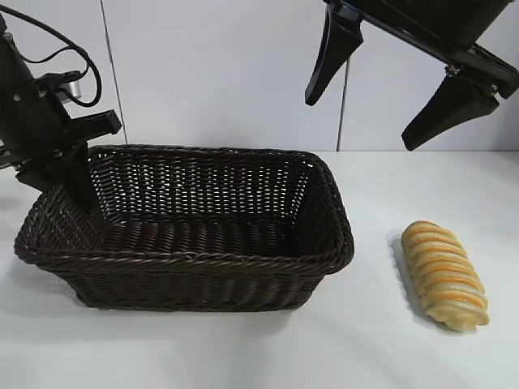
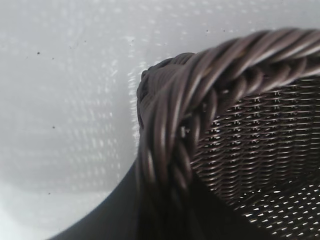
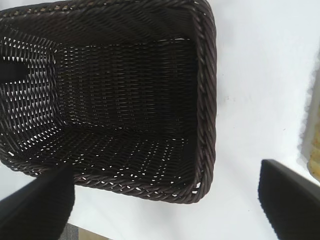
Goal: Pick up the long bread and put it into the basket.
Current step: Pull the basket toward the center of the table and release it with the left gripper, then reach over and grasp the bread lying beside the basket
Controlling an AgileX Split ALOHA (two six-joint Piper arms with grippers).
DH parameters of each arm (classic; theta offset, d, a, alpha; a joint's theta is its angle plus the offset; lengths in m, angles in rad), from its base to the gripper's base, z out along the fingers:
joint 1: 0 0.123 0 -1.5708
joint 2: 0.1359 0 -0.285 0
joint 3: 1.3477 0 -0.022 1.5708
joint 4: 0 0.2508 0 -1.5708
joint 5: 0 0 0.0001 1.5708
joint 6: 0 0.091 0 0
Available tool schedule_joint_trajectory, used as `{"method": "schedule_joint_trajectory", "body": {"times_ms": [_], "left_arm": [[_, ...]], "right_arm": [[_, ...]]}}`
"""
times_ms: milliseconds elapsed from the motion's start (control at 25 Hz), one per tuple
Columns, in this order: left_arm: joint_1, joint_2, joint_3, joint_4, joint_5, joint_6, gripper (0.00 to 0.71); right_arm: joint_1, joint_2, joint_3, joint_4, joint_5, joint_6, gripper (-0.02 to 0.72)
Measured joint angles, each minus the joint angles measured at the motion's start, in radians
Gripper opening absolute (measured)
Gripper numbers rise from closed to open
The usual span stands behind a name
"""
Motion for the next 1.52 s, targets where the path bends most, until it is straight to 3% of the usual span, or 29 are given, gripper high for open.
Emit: {"method": "schedule_joint_trajectory", "body": {"times_ms": [240,360,680,1040,1280,1520], "left_arm": [[0.0,0.0,-0.006,-0.016,0.002,-0.01,0.571],[0.0,-0.001,-0.051,0.019,0.03,-0.046,0.646],[0.005,-0.106,-0.208,0.24,0.147,-0.153,0.67],[0.136,-0.349,-0.233,0.305,0.23,-0.131,0.675],[0.149,-0.536,-0.233,0.365,0.238,-0.115,0.675],[0.21,-0.574,-0.236,0.557,0.264,-0.169,0.675]], "right_arm": [[0.0,0.0,0.0,0.0,-0.001,0.0,0.694],[0.0,0.0,0.0,0.0,-0.001,0.0,0.694],[0.0,0.0,0.0,0.0,-0.001,-0.001,0.694],[0.0,0.0,0.0,0.0,-0.001,-0.004,0.694],[0.0,0.0,0.0,0.0,-0.001,-0.012,0.694],[0.0,0.0,0.0,0.001,-0.001,-0.02,0.694]]}}
